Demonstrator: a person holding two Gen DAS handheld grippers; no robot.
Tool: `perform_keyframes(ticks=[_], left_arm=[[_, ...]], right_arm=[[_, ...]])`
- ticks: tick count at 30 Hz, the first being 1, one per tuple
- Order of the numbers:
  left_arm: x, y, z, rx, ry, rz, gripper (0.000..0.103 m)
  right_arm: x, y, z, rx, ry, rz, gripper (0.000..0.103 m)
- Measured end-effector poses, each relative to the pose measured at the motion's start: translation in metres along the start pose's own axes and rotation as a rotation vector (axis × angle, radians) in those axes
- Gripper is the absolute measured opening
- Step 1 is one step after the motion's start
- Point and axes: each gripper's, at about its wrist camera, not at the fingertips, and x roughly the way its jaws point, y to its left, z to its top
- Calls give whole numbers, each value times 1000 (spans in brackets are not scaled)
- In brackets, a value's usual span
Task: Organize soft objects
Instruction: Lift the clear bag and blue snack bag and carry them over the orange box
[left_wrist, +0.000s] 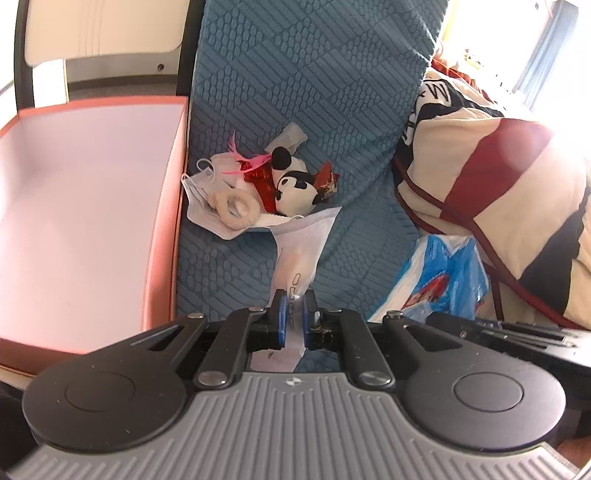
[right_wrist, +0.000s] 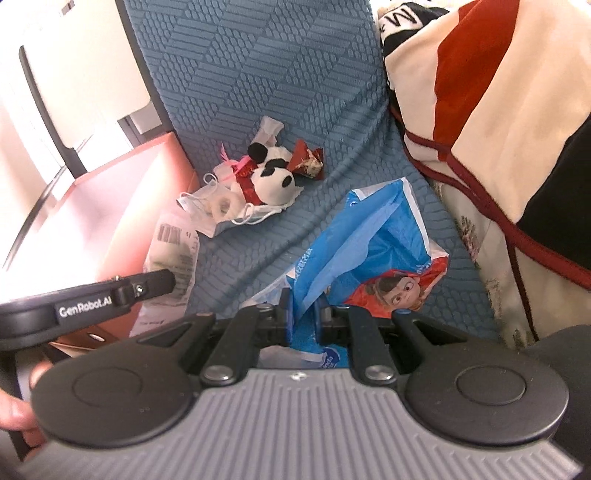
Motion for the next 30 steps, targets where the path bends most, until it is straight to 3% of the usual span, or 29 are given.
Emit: perform_keyframes(ticks=[15,30], left_arm=[[-49,5,29,-35,-38,-50,10],[-102,61,80,-86,-134,-12,10]], right_arm=[[-41,24,22,-25,-63,34,14],[-56,83,67,-64,-160,96,14]])
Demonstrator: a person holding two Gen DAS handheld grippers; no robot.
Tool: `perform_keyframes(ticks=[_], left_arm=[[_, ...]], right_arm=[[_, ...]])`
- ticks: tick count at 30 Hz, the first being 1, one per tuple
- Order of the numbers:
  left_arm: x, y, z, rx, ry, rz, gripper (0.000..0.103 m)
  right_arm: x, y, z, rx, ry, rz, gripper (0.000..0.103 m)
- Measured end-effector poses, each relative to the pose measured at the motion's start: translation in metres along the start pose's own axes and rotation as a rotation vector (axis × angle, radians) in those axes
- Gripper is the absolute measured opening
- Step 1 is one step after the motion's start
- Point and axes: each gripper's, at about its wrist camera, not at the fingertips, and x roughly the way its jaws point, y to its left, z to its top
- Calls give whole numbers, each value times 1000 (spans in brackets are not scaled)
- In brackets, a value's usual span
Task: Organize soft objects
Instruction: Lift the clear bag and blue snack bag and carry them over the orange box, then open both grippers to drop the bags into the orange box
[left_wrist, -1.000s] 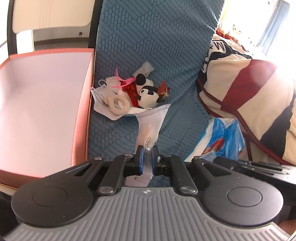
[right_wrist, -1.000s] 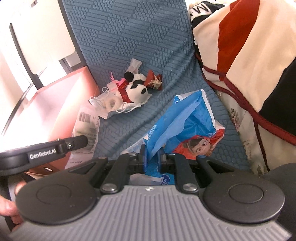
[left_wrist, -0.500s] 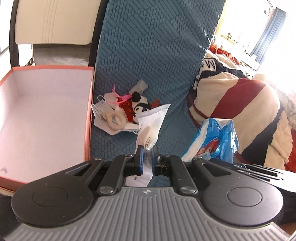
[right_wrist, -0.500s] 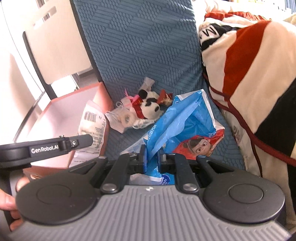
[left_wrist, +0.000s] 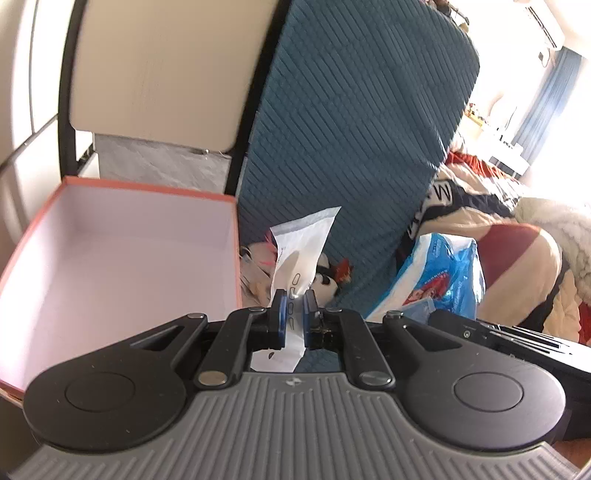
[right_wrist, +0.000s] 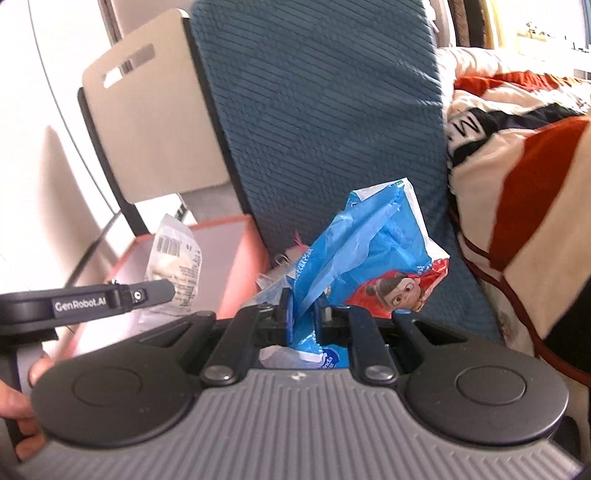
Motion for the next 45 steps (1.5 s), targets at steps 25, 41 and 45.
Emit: perform_keyframes(ticks=[25,41,45], left_arm=[[-5,165,19,-151,72,179,10],[30,228,-13,-266,176,241,11],[30,233,-13,-278,187,259,29]], right_arm=[[99,144,11,-191,124,210,14],[175,177,-20,-241,304,167,16],[175,180,-21,-247,311,160,24]])
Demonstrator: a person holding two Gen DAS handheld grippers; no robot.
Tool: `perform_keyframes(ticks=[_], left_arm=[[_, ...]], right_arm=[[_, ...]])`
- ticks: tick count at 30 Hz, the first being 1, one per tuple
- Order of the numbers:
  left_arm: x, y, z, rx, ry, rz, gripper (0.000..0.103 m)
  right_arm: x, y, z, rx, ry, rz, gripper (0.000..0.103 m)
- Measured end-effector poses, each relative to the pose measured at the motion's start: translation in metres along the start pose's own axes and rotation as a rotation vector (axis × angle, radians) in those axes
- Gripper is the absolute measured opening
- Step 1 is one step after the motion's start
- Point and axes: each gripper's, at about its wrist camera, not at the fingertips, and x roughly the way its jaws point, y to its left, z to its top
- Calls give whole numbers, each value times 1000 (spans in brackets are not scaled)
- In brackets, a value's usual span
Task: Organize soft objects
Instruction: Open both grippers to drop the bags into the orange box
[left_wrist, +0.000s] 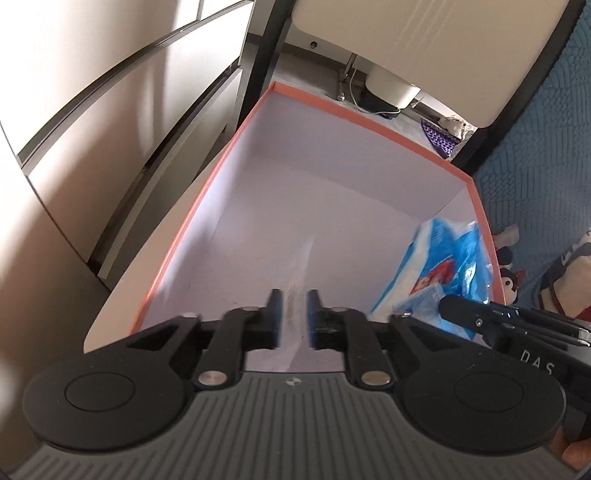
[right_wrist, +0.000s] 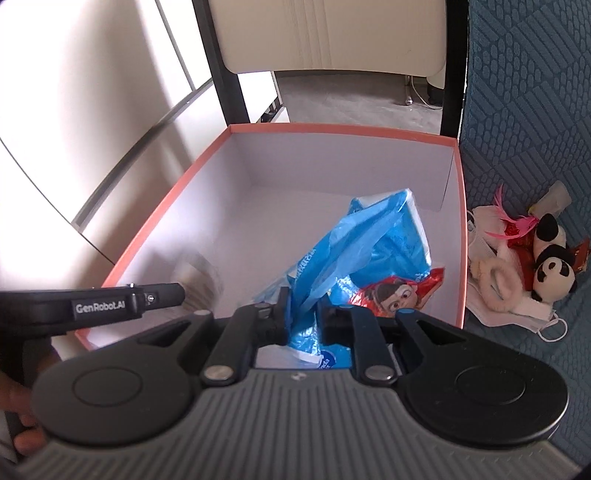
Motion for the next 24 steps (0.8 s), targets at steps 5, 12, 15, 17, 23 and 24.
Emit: perform_keyframes(ticks=[5,12,15,17,23,24], left_arm=[[-18,-6,-2,-2,-48,3,37],[-59,-27,-10,41,-137,5,37],[-76,-40,-16,60,-178,0,37],[-89,-50,-21,70,-208,-5,37],[-113,-84,-46,108,-253,-45,37],[-116,-90,-52,115,-259,-53,37]], right_arm=[[-14,-2,-1,19,-24,12,46],[-56,-4,-3,1,-118,22,46],[-78,-8,-7,3,-165,27,46],[-90,-12,-9,9,-191,28,46],[-127,-28,-23,19,-260,15,46],[-133,-30,-26,24,-266,11,46]])
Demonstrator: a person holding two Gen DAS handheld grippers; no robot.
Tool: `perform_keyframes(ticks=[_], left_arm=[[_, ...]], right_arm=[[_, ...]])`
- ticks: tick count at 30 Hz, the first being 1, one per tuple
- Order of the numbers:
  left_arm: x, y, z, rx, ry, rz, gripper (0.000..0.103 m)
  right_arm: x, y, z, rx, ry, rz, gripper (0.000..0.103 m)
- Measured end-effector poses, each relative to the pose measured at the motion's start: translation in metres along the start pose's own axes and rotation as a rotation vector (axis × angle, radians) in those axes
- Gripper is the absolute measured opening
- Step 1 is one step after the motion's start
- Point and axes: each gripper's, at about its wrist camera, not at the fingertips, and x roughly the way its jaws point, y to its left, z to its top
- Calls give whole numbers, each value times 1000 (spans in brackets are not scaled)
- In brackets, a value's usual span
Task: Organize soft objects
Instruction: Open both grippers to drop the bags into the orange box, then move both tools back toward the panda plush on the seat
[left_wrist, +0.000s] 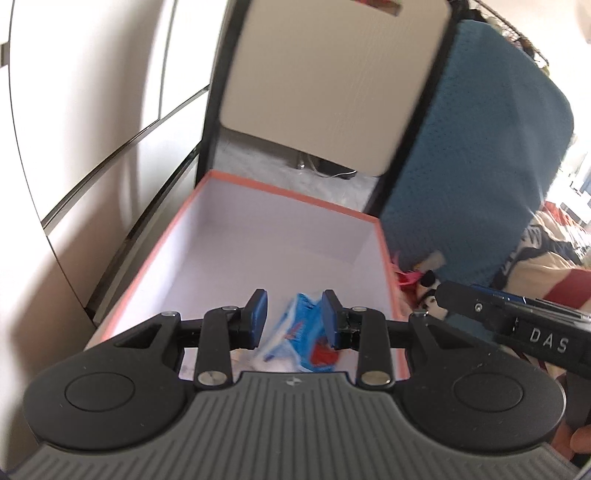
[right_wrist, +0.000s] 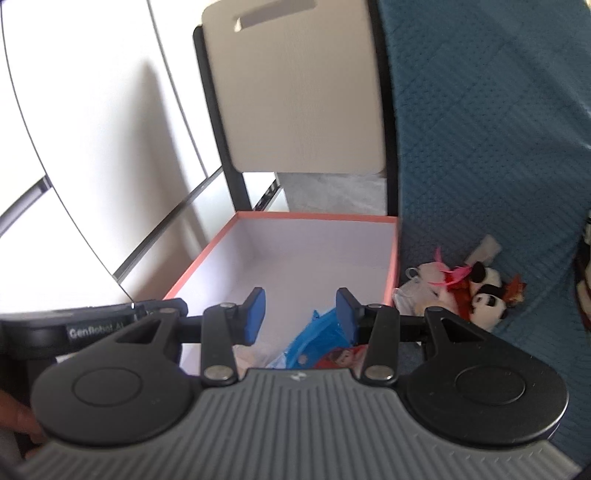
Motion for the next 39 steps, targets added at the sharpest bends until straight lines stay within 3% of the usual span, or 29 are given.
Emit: perform_keyframes(ticks=[7,17,34,39], left_arm=[[-14,-35,-27,0,-21,-60,37],[-23,-96,-47,94,-43,-135,37],[-28,-145,-89,140,-22,-205,37],[-27,-160,-101,150,-9,-215,43]], right_arm=[[-45,-20,-11,-21,-49,-41,46],[-83,-62,-37,43,-83,-110,46],[-121,-106,-78,100,-131,-159,46],[-127,-122,-91,117,-120,-175,46]])
